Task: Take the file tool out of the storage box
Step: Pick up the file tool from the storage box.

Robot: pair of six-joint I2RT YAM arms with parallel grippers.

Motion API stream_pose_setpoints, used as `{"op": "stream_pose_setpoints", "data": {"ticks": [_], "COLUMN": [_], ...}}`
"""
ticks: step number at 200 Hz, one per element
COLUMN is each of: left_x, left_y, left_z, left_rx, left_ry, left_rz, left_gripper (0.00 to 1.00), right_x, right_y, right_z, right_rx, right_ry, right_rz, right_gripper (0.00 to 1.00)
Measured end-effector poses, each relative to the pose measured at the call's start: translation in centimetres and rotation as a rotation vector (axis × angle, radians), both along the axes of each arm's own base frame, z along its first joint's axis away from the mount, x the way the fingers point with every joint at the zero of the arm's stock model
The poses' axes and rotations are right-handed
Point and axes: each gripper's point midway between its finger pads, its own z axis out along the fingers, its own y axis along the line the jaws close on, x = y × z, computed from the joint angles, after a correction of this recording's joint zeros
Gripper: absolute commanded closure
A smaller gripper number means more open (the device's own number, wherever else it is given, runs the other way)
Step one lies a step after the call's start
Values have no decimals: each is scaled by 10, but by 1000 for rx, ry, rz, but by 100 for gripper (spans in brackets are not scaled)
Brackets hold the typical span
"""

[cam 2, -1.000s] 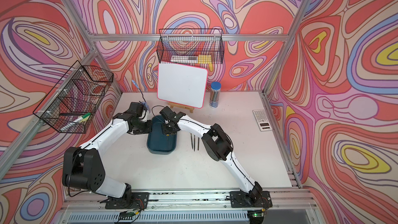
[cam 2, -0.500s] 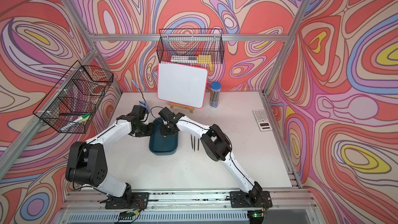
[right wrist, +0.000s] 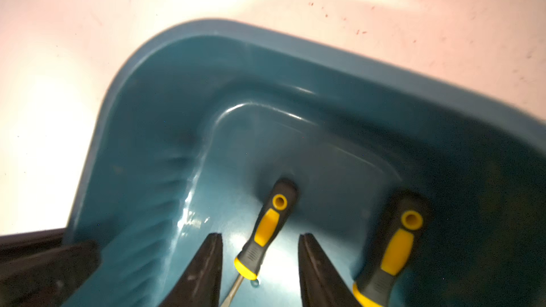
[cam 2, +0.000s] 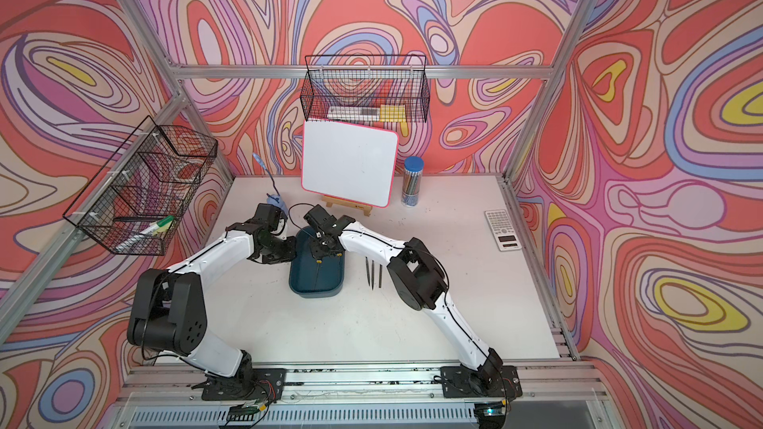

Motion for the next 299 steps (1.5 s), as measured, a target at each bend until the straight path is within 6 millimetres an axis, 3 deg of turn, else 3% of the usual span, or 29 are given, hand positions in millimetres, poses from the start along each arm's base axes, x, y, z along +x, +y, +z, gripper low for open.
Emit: {"op": "stream_pose_setpoints", "data": {"ticks": [110,146,189,229,269,282,299], "left_x": [0,1,1,0,1,2,3], "left_y": [0,0,0,-1,0,0,1], "left_z": [0,-1,-1,-1,0,0,0], "left_rx": [-1,-1,-2,-3,1,2,8], "left_ry": [0,-4,-4,-4,-5,-5,-5], "left_rz": [0,0,-1,-1,-3,-4,-5], "left_gripper": [100,100,100,100,100,100,100], "right_x": [-1,-1,-2,0,-5,-4,0], "right_y": [2,6,3,12,18,18,15], "right_z": [-20,-23,-25,-25,-14,1,34], "right_rx": [-30,-39,-63,-9,96,132,195], "right_ry": [42,35,40,39,34,7,-46], "right_rz": [2,11,-3,-16,-28,-30,-40], "right_gripper": [61,69,88,91,92,92,92]}}
